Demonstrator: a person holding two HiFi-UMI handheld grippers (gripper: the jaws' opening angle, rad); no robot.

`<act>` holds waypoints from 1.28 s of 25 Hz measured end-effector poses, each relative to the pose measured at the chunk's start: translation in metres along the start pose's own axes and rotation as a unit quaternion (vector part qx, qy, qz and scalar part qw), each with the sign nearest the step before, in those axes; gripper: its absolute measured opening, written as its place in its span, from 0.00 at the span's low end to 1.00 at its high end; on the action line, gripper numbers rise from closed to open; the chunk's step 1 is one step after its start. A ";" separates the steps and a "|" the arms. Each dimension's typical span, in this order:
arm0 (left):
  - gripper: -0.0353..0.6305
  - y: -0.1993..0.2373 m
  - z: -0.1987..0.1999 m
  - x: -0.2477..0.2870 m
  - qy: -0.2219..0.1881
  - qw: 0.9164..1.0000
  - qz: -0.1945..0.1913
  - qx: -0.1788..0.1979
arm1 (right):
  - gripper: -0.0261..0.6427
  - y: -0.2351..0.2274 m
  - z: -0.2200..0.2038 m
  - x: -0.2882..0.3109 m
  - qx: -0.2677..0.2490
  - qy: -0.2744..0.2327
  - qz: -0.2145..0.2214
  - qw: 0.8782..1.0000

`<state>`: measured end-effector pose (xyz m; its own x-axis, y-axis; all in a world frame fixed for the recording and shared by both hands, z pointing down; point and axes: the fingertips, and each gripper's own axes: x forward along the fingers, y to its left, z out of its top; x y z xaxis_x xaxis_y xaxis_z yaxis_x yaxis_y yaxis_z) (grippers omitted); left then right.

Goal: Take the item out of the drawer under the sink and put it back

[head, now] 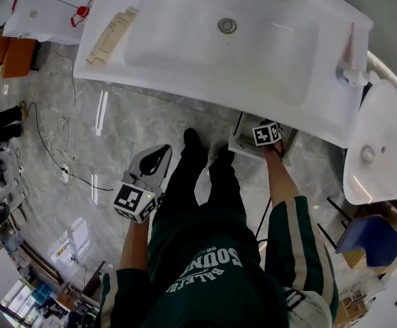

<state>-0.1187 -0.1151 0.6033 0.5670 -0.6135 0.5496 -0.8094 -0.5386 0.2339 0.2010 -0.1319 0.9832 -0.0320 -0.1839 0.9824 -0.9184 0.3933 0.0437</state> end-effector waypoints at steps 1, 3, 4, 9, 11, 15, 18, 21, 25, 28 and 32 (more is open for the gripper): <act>0.13 0.000 0.000 0.000 0.000 1.000 0.000 0.001 | 0.12 0.000 0.000 0.000 0.003 0.001 0.000 1.000; 0.13 0.000 0.000 0.000 0.000 1.000 0.001 0.001 | 0.12 0.000 0.000 0.000 0.002 0.001 0.003 1.000; 0.13 0.000 0.000 0.000 -0.001 1.000 0.002 0.001 | 0.12 0.001 0.001 0.000 0.001 0.000 0.006 1.000; 0.13 -0.003 0.001 -0.002 -0.004 1.000 -0.001 -0.002 | 0.14 0.003 0.003 -0.008 0.006 -0.010 0.014 1.000; 0.13 -0.004 0.003 -0.003 -0.006 1.000 -0.002 -0.003 | 0.14 0.004 0.005 -0.016 0.007 -0.019 0.015 1.000; 0.13 -0.009 0.010 -0.005 -0.012 1.000 -0.007 -0.005 | 0.14 0.006 0.009 -0.036 0.005 -0.038 0.016 0.999; 0.13 -0.014 0.018 -0.003 -0.019 1.000 -0.014 -0.005 | 0.14 0.007 0.010 -0.053 0.004 -0.051 0.016 0.999; 0.13 -0.020 0.027 -0.001 -0.027 0.999 -0.023 -0.001 | 0.14 0.011 0.013 -0.075 0.006 -0.070 0.021 0.997; 0.13 -0.028 0.039 -0.002 -0.036 0.999 -0.032 0.001 | 0.13 0.018 0.012 -0.109 0.018 -0.089 0.023 0.996; 0.13 -0.030 0.046 -0.003 -0.045 0.998 -0.034 -0.002 | 0.09 0.022 0.014 -0.140 0.047 -0.108 0.032 0.993; 0.13 -0.030 0.055 -0.007 -0.053 0.998 -0.039 -0.001 | 0.04 0.033 0.030 -0.190 0.064 -0.168 0.056 0.982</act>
<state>-0.0904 -0.1263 0.5486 0.6410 -0.6271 0.4426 -0.7625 -0.5862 0.2738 0.1646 -0.1105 0.7922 -0.2452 -0.4415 0.8631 -0.9427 0.3164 -0.1060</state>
